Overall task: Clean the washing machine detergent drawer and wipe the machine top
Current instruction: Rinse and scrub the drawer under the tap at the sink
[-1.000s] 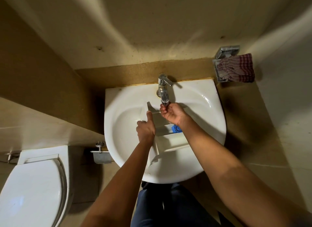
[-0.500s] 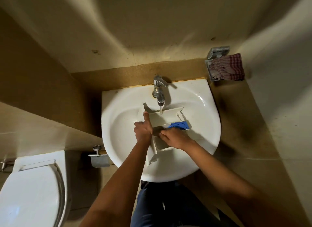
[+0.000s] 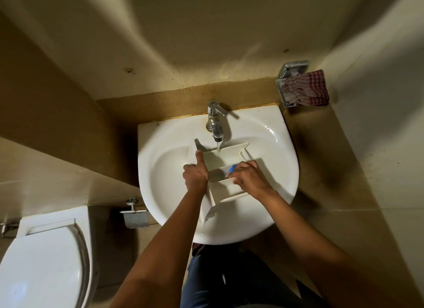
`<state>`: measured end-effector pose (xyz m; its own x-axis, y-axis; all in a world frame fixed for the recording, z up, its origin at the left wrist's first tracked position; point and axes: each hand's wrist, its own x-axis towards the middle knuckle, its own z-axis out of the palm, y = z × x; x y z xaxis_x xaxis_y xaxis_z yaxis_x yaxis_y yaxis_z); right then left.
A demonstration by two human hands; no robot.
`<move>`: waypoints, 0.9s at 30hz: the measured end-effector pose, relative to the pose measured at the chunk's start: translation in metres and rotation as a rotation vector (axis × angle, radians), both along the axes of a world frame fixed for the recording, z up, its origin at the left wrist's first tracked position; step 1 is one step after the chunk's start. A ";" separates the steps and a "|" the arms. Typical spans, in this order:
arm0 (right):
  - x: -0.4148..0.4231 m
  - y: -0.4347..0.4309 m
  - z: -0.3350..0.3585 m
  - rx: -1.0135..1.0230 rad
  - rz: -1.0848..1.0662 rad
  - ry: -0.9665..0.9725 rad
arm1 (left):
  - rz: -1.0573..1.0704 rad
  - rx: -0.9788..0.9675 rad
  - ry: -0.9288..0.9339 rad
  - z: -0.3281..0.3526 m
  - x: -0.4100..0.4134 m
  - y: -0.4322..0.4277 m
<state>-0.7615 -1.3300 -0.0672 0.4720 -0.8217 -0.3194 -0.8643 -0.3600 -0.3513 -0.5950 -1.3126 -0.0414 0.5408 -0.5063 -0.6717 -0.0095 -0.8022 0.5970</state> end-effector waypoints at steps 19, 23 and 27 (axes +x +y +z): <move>0.015 -0.026 0.022 -0.037 0.495 0.251 | 0.003 0.006 -0.013 -0.003 -0.001 -0.001; 0.031 -0.024 0.032 -0.062 0.536 0.376 | 0.010 0.007 -0.007 -0.004 -0.002 -0.001; 0.060 -0.017 0.040 -0.171 0.648 0.475 | 0.017 0.012 -0.004 -0.004 -0.002 -0.001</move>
